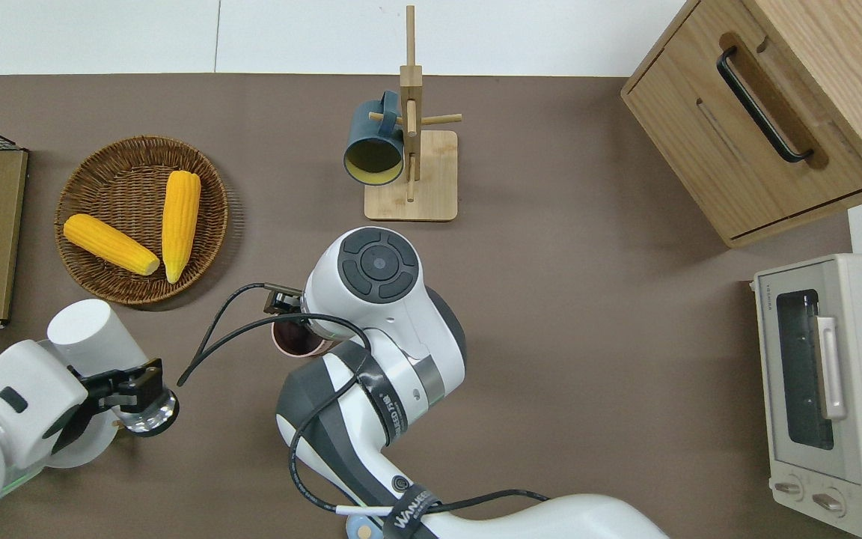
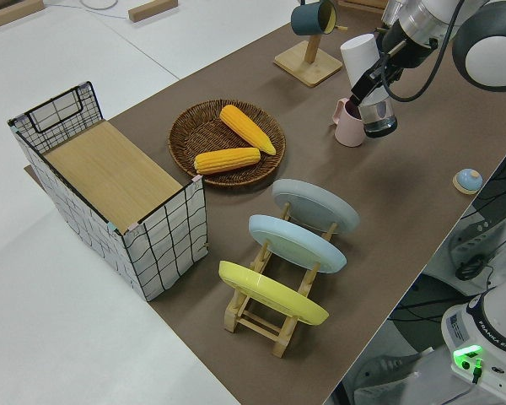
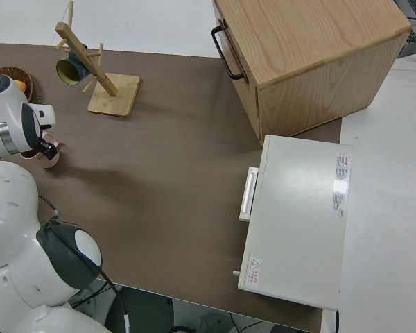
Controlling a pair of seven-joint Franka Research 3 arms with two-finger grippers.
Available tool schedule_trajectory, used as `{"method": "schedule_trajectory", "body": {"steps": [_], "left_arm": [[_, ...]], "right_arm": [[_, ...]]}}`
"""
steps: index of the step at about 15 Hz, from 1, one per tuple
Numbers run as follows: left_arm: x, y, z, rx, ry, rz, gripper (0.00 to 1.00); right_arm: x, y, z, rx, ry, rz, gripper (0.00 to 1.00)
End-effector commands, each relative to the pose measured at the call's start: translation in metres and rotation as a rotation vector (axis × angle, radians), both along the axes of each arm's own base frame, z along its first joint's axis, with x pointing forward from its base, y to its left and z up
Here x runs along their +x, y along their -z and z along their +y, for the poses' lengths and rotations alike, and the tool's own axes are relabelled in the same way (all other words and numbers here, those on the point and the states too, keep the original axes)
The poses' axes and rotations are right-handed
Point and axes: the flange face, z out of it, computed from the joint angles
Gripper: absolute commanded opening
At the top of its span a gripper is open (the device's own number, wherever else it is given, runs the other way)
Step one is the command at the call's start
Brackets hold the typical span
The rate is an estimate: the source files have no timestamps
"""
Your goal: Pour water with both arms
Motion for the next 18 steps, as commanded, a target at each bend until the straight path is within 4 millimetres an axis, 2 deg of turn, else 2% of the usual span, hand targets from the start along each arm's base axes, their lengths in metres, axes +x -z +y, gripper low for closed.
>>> {"method": "schedule_trajectory", "body": {"steps": [1, 3, 6, 8, 10, 12, 16, 18], "left_arm": [[-0.007, 0.003, -0.041, -0.020, 0.015, 0.011, 0.00], [-0.008, 0.014, -0.064, -0.002, 0.053, 0.033, 0.00], [-0.007, 0.035, -0.093, -0.001, 0.083, 0.067, 0.00], [-0.005, 0.050, -0.113, 0.008, 0.100, 0.083, 0.00], [-0.005, 0.063, -0.128, 0.017, 0.115, 0.099, 0.00], [-0.004, 0.072, -0.133, 0.020, 0.127, 0.119, 0.00], [-0.003, 0.088, -0.141, 0.042, 0.145, 0.158, 0.00], [0.001, 0.094, -0.140, 0.044, 0.150, 0.183, 0.00]], "right_arm": [[0.000, -0.063, -0.037, 0.003, 0.021, 0.021, 0.992], [0.005, -0.097, -0.073, -0.011, 0.020, 0.019, 0.992], [0.013, -0.142, -0.138, -0.065, -0.016, 0.004, 0.992], [0.016, -0.155, -0.170, -0.156, -0.065, -0.026, 0.992], [0.024, -0.164, -0.213, -0.237, -0.133, -0.057, 0.992], [0.027, -0.175, -0.248, -0.265, -0.195, -0.076, 0.992], [0.037, -0.201, -0.351, -0.281, -0.269, -0.137, 0.992], [0.036, -0.209, -0.390, -0.281, -0.292, -0.146, 0.992]]}}
